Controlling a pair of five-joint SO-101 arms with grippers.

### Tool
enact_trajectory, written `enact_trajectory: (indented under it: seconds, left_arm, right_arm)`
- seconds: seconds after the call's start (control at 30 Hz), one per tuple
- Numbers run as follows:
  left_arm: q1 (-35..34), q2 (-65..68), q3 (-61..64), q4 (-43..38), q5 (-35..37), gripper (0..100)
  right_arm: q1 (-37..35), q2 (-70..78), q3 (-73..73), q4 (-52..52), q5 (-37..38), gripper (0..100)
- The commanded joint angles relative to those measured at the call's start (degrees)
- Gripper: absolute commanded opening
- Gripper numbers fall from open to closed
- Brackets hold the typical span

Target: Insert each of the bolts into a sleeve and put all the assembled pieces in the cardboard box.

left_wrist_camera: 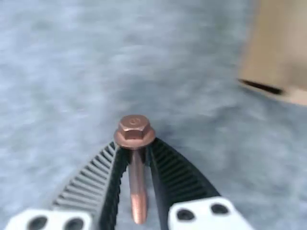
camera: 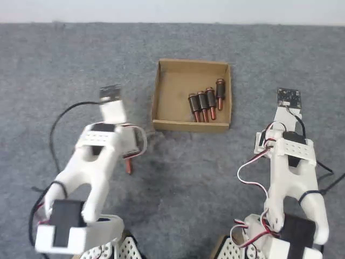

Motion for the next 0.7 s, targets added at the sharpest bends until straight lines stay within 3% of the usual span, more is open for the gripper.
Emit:
enact_trajectory:
  seconds: [0.0,0.2,0.67]
  left_arm:
    - [-5.54,-5.36,1.71,-1.05,-0.97,1]
    - [-6.33,-5.8,2.42,-1.05,-4.84,1]
    - [-6.33,-5.71,2.51,-1.05,-4.92,1]
  right_arm:
    - [-2.51,-3.03,-0.35,-3.91,0.79,0.7]
    - [-4.79,-3.03,-0.26,-14.02,0.79,0.7]
    - [-4.7,-0.57,-0.18,-38.73,0.7,0.7]
